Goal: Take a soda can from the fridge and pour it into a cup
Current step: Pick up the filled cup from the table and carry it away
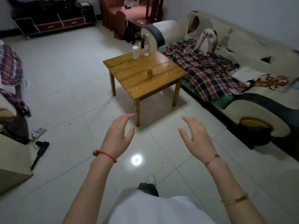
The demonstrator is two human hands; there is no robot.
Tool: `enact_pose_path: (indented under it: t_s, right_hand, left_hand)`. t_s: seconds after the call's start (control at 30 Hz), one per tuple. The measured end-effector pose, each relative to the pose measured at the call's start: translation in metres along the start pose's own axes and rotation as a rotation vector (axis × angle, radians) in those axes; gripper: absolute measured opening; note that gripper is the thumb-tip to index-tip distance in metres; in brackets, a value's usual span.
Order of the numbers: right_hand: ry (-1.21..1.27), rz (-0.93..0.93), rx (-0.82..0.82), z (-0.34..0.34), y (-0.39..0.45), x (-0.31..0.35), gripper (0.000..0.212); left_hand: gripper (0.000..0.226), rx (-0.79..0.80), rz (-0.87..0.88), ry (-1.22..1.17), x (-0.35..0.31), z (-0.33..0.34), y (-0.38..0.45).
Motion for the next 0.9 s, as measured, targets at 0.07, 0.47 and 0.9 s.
enact_pose_path:
  t_s: [0.07,0.47,0.9]
  right_hand:
    - [-0.003,-0.005,-0.013,-0.008,0.035,0.003,0.052]
    - [0.013,0.041,0.010,-0.022,0.200,0.000,0.052]
    - [0.010,-0.081,0.123,-0.043,0.442,-0.024,0.052]
  left_hand:
    - [0.043,0.005,0.017,0.001,0.005,0.006,0.039]
    - [0.044,0.103,0.034,0.023,0.042,0.049,0.206]
    - [0.043,-0.015,-0.104,0.021,0.087,0.109,0.395]
Point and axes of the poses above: each hand's wrist, its own y-axis towards the middle knuckle, its own z-axis out of the palm, x = y × z, the point moved 8 cm from there along y, towards the middle knuckle, and after that the axes turned 12 degrees about z, right-handed, at the moved point
